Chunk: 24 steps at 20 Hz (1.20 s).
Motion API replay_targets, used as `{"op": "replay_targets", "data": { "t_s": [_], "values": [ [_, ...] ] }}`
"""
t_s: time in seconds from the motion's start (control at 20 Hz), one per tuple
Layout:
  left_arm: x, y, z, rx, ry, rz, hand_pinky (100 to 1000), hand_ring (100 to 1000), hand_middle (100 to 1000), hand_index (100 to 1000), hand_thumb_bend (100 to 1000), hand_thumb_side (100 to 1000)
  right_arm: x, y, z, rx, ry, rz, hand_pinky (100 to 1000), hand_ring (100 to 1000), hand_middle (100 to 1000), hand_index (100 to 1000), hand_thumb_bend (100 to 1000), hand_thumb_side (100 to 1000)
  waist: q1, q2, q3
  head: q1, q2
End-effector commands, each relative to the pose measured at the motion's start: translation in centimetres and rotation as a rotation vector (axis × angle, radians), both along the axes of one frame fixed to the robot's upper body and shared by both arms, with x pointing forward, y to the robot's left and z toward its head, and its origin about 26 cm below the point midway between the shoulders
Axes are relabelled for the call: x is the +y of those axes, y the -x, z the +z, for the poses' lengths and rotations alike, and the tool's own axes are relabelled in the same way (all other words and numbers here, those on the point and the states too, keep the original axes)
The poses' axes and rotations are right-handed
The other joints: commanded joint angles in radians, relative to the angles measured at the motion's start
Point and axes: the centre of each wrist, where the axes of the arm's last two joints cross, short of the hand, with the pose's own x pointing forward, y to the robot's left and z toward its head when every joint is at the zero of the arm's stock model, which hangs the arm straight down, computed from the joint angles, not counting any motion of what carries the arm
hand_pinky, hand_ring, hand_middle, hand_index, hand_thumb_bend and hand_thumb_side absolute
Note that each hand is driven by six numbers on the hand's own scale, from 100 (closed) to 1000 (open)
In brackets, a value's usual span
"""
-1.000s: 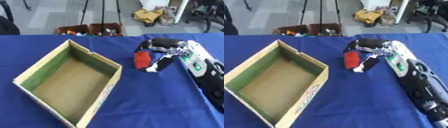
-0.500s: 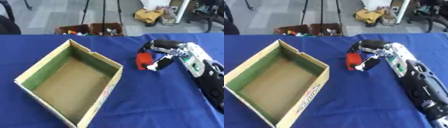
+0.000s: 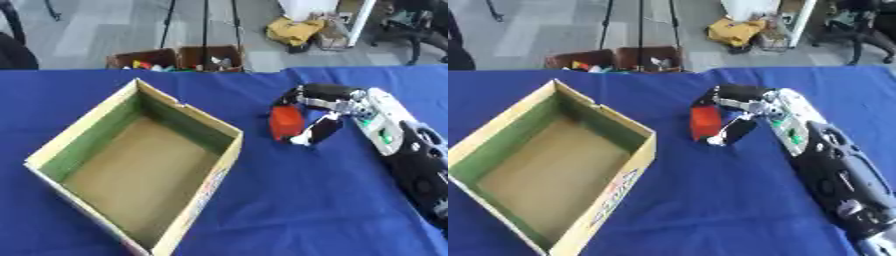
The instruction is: Pick up objects on the table and place them in the box.
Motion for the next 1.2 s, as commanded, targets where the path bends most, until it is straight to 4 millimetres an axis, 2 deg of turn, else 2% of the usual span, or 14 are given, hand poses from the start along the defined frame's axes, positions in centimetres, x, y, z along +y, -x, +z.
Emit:
{"op": "replay_targets", "data": {
  "t_s": [0.05, 0.3, 0.55, 0.95, 1.2],
  "values": [
    [0.1, 0.3, 0.8, -0.027, -0.020, 0.005, 481, 691, 824, 893, 100, 813, -0.6, 0.4, 1.6, -0.027, 0.002, -0.008, 794, 766, 602, 822, 392, 419, -0.007, -0.006, -0.001, -0.004, -0.005],
    [0.2, 0.3, 0.8, -0.025, -0.021, 0.007, 482, 693, 824, 892, 100, 810, -0.5, 0.5, 1.9, -0.044, -0.034, -0.002, 779, 726, 501, 699, 330, 379, -0.007, -0.007, -0.002, -0.004, -0.004],
    [0.2, 0.3, 0.8, -0.023, -0.020, 0.007, 483, 694, 824, 892, 100, 808, -0.4, 0.8, 2.7, -0.101, -0.109, -0.007, 747, 665, 468, 625, 100, 322, -0.006, -0.014, -0.007, -0.004, -0.004],
    [0.4, 0.4, 0.8, -0.019, -0.018, 0.007, 482, 694, 823, 892, 100, 804, 0.0, 1.3, 3.2, -0.144, -0.173, -0.010, 714, 623, 468, 602, 100, 321, -0.005, -0.025, -0.011, -0.006, -0.005],
    [0.5, 0.4, 0.9, -0.018, -0.017, 0.007, 483, 695, 822, 893, 100, 802, 1.0, 2.0, 4.7, -0.197, -0.194, 0.050, 710, 619, 462, 599, 100, 335, -0.007, -0.034, -0.014, -0.006, 0.000]
  ]
}}
